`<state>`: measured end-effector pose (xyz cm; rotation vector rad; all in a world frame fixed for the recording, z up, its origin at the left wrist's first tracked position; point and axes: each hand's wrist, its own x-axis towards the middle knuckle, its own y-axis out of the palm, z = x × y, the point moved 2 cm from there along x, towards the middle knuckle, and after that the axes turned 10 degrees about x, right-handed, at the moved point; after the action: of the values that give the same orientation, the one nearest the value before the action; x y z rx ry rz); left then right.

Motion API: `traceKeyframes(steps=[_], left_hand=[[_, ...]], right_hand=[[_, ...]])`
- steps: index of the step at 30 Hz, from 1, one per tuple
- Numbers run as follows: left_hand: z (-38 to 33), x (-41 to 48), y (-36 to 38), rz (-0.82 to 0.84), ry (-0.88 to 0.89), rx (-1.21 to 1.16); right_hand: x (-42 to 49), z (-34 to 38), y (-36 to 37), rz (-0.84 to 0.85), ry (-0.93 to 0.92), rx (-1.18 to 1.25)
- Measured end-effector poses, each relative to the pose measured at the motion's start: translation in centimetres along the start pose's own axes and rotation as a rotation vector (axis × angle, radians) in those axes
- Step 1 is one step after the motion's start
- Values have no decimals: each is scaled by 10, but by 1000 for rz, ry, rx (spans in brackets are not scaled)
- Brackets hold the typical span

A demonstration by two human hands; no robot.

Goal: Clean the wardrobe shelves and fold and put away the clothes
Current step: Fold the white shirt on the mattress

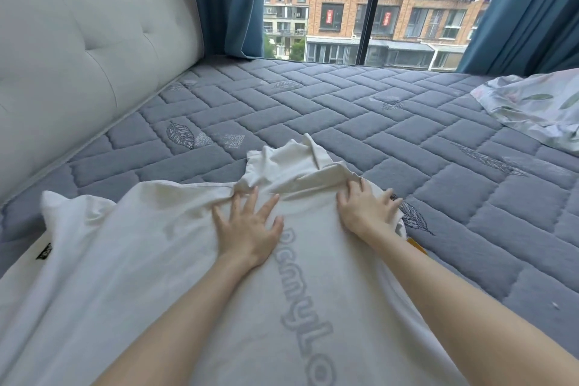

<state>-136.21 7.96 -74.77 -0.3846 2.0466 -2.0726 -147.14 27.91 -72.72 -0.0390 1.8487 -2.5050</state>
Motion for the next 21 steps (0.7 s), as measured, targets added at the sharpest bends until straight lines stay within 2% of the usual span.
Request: traceKeyframes(steps=[2, 4, 6, 8, 13, 15, 18, 21], left_hand=[[1, 2, 4, -42, -8, 7], [2, 5, 6, -99, 0, 7], [4, 10, 7, -162, 0, 11], [6, 17, 7, -210, 3, 6], [10, 34, 7, -277, 31, -38], [13, 43, 7, -304, 4, -55], [19, 59, 8, -304, -72, -126], [23, 75, 9, -287, -147, -211]], right_hand=[[6, 12, -8, -258, -114, 105], [17, 20, -17, -352, -238, 282], [33, 29, -23, -283, -302, 340], [47, 39, -22, -196, -311, 280], [74, 59, -9, -88, -182, 162], [82, 65, -2, -113, -159, 98], [90, 66, 3, -240, -173, 71], [99, 63, 1, -276, -181, 254]])
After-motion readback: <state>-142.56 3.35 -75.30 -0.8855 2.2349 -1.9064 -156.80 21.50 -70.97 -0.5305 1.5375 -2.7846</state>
